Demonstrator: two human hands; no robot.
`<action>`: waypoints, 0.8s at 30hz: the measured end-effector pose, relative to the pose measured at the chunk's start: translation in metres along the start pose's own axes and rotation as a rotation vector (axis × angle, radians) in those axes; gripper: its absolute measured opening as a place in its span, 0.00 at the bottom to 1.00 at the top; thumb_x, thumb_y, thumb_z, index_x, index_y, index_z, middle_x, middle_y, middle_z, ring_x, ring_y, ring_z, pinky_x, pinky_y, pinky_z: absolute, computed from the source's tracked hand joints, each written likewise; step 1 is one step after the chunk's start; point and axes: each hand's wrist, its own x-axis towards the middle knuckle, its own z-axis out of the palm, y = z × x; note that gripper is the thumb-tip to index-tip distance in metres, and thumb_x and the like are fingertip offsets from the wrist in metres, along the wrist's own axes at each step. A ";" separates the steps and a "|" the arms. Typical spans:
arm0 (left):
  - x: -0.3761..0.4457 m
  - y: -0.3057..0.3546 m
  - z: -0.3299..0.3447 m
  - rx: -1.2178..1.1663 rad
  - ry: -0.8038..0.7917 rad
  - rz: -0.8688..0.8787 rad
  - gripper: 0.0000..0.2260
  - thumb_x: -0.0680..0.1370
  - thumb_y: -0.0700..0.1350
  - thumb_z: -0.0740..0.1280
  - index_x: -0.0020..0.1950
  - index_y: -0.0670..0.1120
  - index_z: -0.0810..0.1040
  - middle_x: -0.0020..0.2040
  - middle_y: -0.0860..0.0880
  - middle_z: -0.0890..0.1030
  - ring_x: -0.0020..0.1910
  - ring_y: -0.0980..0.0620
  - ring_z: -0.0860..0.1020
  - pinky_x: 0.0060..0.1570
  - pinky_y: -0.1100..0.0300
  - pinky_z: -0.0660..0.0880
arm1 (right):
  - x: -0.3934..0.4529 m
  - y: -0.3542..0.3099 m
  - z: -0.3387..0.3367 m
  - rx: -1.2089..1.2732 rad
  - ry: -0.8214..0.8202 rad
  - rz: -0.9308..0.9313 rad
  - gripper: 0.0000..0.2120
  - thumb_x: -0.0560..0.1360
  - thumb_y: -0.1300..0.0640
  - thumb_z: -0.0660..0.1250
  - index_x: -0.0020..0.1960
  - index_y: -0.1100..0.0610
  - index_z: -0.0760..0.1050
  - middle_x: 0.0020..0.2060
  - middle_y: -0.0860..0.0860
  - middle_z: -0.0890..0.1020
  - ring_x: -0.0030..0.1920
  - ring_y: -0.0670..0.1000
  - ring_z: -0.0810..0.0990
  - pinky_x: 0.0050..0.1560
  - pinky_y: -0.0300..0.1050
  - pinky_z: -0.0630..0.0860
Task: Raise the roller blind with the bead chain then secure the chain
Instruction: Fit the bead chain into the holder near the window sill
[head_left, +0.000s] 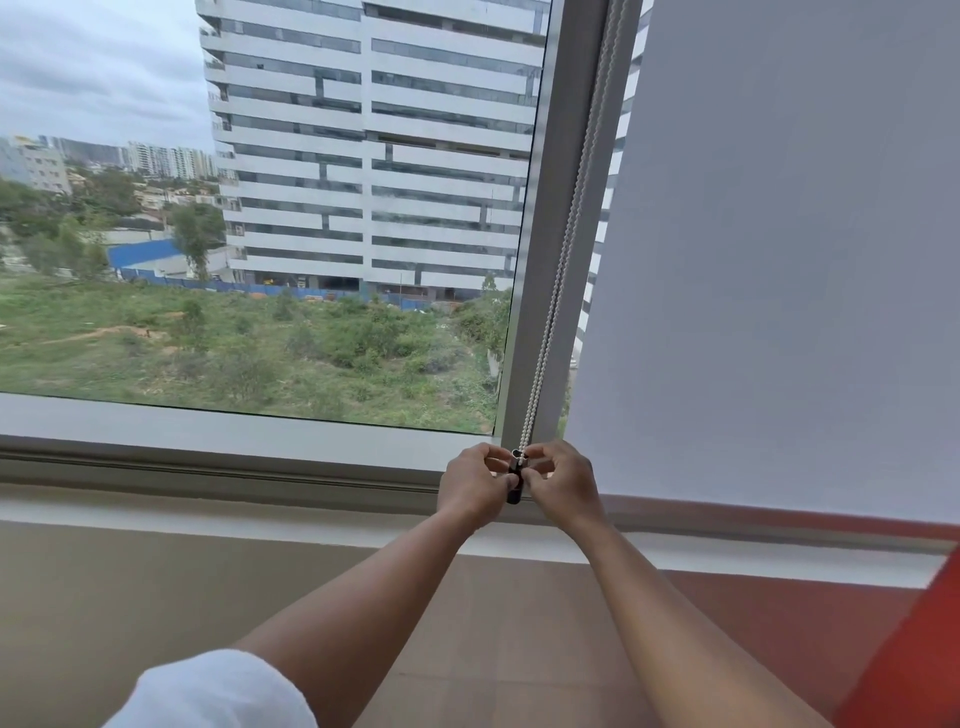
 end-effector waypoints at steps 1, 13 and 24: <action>0.000 0.001 0.000 0.003 0.002 0.005 0.11 0.74 0.43 0.74 0.56 0.50 0.81 0.50 0.53 0.85 0.49 0.54 0.84 0.54 0.53 0.81 | -0.001 0.000 -0.001 0.001 0.001 0.001 0.10 0.71 0.68 0.71 0.50 0.59 0.82 0.47 0.54 0.81 0.43 0.51 0.81 0.41 0.26 0.72; 0.000 0.002 0.003 -0.023 0.015 0.006 0.10 0.74 0.41 0.74 0.55 0.48 0.82 0.50 0.49 0.86 0.49 0.52 0.85 0.55 0.53 0.81 | -0.002 -0.002 -0.004 -0.011 0.002 -0.017 0.10 0.71 0.68 0.70 0.50 0.59 0.83 0.46 0.55 0.82 0.43 0.53 0.82 0.45 0.35 0.75; -0.007 -0.006 -0.001 0.060 0.033 -0.009 0.13 0.76 0.47 0.72 0.61 0.49 0.81 0.53 0.52 0.85 0.53 0.53 0.83 0.58 0.57 0.78 | -0.021 -0.001 -0.003 -0.002 0.065 0.048 0.16 0.72 0.67 0.70 0.59 0.61 0.79 0.49 0.56 0.81 0.42 0.51 0.79 0.42 0.28 0.71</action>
